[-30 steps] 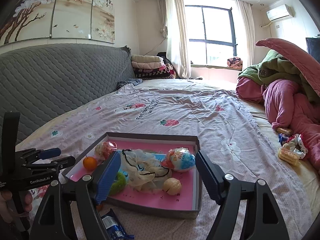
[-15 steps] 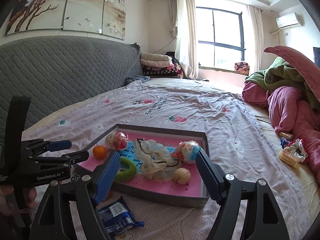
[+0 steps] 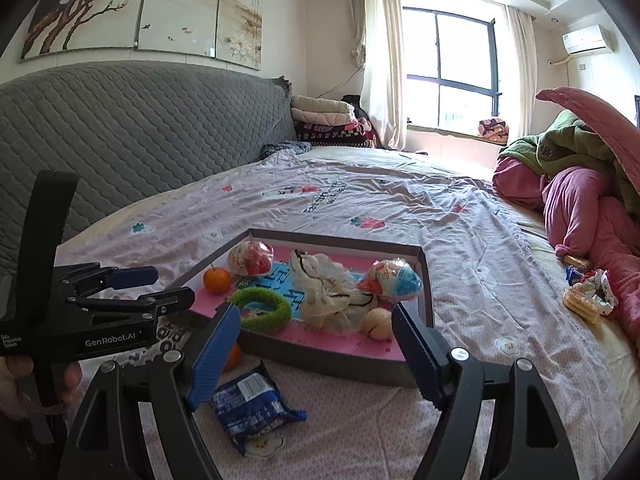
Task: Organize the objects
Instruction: 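Withdraw both grippers up and back from the pink tray, then move left gripper to the loose orange while right gripper moves to the blue snack packet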
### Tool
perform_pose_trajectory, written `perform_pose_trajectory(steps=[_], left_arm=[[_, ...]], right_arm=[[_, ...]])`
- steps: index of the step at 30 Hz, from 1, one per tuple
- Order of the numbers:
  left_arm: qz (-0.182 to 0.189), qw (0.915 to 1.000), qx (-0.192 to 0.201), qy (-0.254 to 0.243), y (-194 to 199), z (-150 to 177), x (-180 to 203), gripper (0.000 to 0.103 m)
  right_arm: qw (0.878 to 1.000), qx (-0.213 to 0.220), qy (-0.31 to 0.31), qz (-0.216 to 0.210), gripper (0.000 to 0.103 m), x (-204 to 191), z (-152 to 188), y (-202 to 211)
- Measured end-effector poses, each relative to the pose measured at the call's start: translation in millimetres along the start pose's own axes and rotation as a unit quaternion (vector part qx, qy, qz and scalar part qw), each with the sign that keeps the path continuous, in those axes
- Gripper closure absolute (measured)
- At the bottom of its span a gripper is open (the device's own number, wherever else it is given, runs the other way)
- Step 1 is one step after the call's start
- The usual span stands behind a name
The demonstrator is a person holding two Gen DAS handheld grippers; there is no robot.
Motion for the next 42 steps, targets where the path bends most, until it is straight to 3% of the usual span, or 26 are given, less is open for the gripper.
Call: perform_pose_trajectory(steps=[21,42], left_arm=[[0.012,0.9994,-0.026,-0.02,14.3,27.2,12.1,0.042],[0.027,0.9977,-0.057,-0.026,16.0,52.6,22.7,0.042]], right_arm=[[0.997,-0.07,0.025,-0.019,0.025,-25.4,50.8,8.0],[0.993,-0.11,0.046,-0.02,0.025,-38.0,78.6,10.2]])
Point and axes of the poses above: each gripper's, at about its wrist camera, not at the fingertips, and y roughly against the way its jaws point, x to its right, z to its underside, the point moved 10 cm from there along -y, roughly the way its jaws point, and after that the axes turned 7 degrees about x, right-handed, at the moved point
